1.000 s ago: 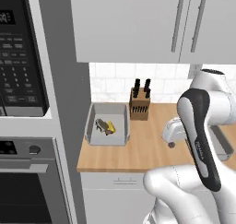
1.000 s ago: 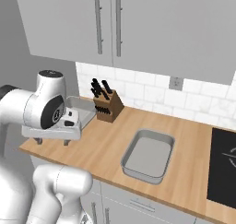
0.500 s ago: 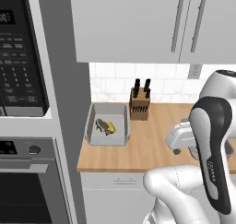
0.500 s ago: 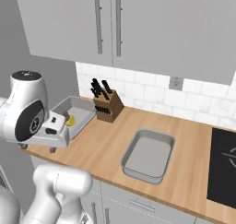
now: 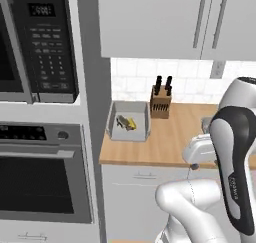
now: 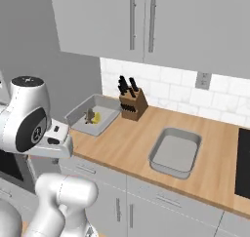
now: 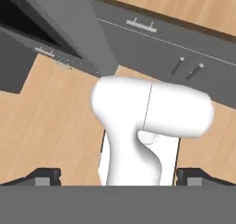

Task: Place one lemon wedge and one fish in each tupperware on the nearby counter, to pack two identical lunches.

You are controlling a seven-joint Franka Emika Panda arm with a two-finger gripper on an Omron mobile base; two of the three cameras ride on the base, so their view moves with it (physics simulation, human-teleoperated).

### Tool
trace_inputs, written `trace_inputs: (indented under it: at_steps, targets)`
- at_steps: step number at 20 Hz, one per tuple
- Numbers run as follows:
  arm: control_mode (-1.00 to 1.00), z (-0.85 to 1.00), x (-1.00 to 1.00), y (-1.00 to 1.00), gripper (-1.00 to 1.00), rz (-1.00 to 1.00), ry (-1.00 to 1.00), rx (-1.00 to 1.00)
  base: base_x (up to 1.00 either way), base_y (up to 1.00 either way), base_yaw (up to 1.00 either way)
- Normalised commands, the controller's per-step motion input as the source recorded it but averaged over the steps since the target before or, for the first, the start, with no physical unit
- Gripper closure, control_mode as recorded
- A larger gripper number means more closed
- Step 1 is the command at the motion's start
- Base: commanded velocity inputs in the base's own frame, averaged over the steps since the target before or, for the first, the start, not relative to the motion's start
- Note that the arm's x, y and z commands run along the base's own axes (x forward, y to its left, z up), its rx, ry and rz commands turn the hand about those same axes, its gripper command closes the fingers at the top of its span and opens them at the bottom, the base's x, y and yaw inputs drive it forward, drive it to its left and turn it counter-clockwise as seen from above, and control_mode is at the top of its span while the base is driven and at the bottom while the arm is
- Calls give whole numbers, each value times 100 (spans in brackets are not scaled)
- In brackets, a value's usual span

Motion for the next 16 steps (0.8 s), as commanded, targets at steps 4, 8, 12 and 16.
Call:
trace_inputs:
  at_steps: [4, 8, 12, 16]
  targets:
    - [100, 0, 0, 0, -100, 0, 0, 0, -66, 99, 57]
    - [100, 0, 0, 0, -100, 0, 0, 0, -15, 93, 86]
    - [100, 0, 0, 0, -100, 0, 0, 0, -1, 79, 92]
    - [100, 0, 0, 0, -100, 0, 0, 0, 8, 79, 82]
